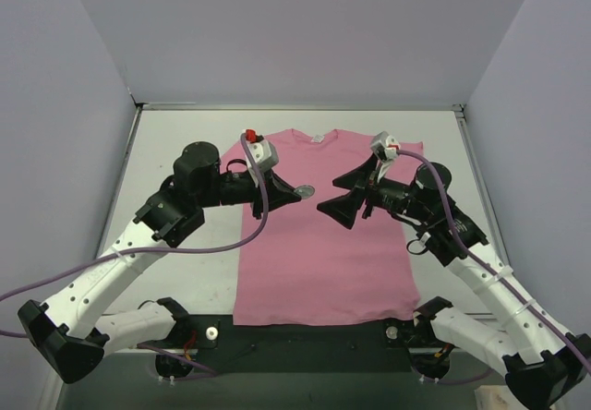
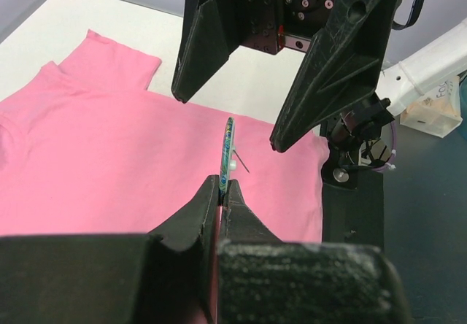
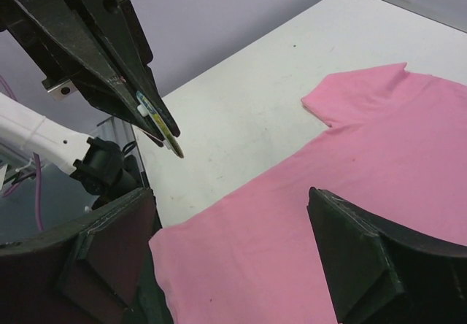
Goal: Pin the brooch onto the clothing
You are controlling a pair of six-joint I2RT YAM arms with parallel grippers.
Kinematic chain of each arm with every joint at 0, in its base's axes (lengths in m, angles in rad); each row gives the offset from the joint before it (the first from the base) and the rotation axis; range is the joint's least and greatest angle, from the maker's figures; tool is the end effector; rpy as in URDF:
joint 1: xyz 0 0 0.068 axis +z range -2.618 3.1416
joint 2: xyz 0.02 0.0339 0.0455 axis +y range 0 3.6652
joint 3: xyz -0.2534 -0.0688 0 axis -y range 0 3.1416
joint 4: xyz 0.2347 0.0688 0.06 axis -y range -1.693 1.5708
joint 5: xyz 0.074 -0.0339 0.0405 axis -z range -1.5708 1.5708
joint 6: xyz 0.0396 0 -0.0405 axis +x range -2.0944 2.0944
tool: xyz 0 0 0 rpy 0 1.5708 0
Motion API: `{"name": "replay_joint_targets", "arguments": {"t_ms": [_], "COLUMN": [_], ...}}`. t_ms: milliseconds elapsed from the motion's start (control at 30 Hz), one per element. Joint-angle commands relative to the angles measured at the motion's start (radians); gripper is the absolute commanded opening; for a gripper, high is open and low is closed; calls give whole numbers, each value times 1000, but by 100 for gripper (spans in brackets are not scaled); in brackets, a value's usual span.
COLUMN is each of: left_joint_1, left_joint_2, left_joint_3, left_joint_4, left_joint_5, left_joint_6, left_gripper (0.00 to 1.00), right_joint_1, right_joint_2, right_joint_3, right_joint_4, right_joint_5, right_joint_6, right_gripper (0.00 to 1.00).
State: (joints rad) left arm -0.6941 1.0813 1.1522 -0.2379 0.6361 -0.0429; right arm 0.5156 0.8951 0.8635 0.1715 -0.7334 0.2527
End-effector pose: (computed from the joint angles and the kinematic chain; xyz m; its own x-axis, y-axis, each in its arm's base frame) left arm 0.1657 -0.1685 0.3960 -0.1690 0.0958 -0.9809 0.9585 0.2479 -0.1409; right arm 0.1613 0.1219 0.3782 -0.1183 0.1464 -0.9821 -0.9434 0.2922 0.1572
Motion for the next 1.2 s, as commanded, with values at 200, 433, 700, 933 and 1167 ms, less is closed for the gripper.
{"name": "replay_joint_targets", "arguments": {"t_ms": [200,433,700,933,1167], "left_joint_1": [1,1,2,1,2], "left_joint_2": [49,49,62,72,72], "left_joint_3": [67,66,70,80,81], "left_joint_4": [-81,-89,-93,-103,-93], "left_joint_5": [51,60,77,89,15], "left_joint_6": [35,34,35,37,25], "left_gripper": [0,0,0,0,0], "right_joint_1": [-6,-5,-3,-3,-6], "right_joint_2": [110,159,163,169,162], "right_joint_3": [60,88,88,81,51], "right_joint_4": [180,207,235,275,301], "right_joint_5": [-127,-182,-188,-195,-141], "right_joint_6": [65,91,112,145,168], "right_gripper": [78,54,32,20,0]}}
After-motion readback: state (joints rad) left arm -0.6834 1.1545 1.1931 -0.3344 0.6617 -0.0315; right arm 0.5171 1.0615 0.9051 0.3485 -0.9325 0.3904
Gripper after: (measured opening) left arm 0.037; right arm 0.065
